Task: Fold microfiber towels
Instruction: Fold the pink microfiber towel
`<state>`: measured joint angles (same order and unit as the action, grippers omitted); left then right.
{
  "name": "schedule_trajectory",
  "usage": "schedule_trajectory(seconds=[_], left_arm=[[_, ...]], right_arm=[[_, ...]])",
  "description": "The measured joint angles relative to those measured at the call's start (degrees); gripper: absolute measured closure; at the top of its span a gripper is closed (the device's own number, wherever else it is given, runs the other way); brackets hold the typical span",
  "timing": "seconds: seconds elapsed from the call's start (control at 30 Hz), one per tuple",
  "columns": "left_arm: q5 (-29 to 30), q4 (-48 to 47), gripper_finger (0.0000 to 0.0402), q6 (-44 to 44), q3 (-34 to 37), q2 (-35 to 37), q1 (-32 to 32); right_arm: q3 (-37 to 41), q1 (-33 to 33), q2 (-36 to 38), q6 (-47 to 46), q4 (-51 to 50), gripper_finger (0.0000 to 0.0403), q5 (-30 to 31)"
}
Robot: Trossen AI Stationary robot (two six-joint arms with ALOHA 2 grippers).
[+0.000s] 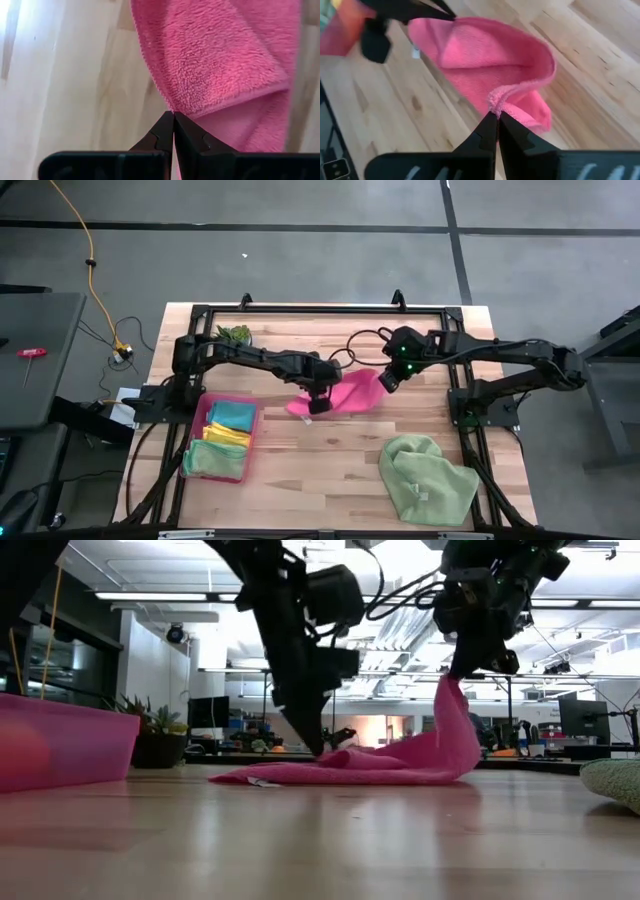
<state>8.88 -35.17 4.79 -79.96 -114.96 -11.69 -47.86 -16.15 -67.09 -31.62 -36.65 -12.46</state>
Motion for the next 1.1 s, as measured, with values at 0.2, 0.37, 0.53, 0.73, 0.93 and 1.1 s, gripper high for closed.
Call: schedule_trajectory(seconds=[0.2,0.37,0.53,0.73,0.93,1.1], left_arm=[[3.37,0.97,0.0401,0.56,1.57,0.0,-1.85],[3.69,0.85,0.0401,-1.01,1.1,2.47,-4.1],[4.46,-0.06,0.0401,-4.43,1.09,3.5,-6.74],[0.63,-1.18,0.04,-4.43,1.91,3.46,-9.69],[-5.38,-0.97,0.0368,-3.48,1.92,3.32,-11.86],[-10.11,-1.01,0.0318,-3.45,1.92,3.32,-14.21]], right_arm=[[0.0,1.41,0.0,-3.59,6.14,0.0403,2.27],[0.0,1.71,-0.02,-4.61,7.56,0.0403,3.4],[-0.02,1.71,-0.02,-6.86,7.5,0.0403,4.75],[-0.02,1.71,-0.02,-7.63,7.45,0.0403,5.96],[-0.02,1.71,-0.02,-8.5,7.46,0.0403,5.94],[-0.02,1.71,-0.02,-8.5,7.46,0.0403,5.94]])
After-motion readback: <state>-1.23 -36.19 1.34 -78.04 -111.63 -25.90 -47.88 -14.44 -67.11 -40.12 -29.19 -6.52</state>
